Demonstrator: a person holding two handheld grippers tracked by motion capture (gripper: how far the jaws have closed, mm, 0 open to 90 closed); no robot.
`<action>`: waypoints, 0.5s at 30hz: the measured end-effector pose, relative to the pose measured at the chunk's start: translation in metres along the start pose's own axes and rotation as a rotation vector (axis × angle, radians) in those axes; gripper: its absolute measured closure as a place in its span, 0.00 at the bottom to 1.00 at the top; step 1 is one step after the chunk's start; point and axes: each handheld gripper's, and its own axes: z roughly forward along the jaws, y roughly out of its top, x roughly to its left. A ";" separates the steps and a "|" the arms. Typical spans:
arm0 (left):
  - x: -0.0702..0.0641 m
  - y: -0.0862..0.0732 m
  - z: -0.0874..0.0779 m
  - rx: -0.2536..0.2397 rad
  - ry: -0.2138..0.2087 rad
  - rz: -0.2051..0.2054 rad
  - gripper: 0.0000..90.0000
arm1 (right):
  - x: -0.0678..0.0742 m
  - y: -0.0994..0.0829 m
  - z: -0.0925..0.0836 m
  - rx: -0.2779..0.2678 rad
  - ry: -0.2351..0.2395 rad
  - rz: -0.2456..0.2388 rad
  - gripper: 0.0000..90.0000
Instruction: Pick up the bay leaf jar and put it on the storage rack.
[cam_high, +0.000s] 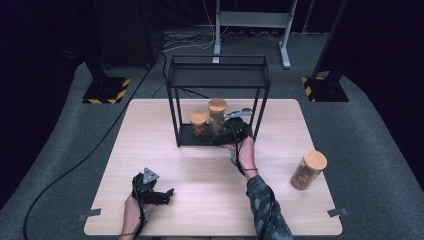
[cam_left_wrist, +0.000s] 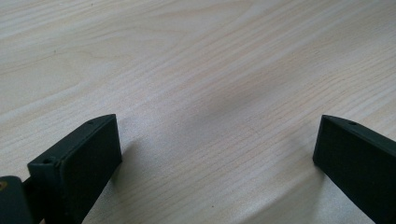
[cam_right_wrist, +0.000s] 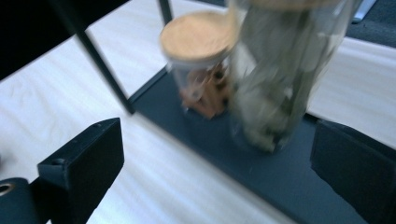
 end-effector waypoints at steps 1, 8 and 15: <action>0.000 0.000 0.000 0.000 0.000 0.000 0.00 | 0.003 -0.003 -0.003 -0.001 -0.003 -0.009 0.02; 0.000 0.000 0.000 0.000 0.000 0.000 0.00 | 0.025 -0.029 -0.026 0.030 0.006 -0.080 0.01; 0.000 0.000 0.000 0.000 0.000 0.000 0.00 | 0.037 -0.061 -0.047 0.033 0.018 -0.101 0.00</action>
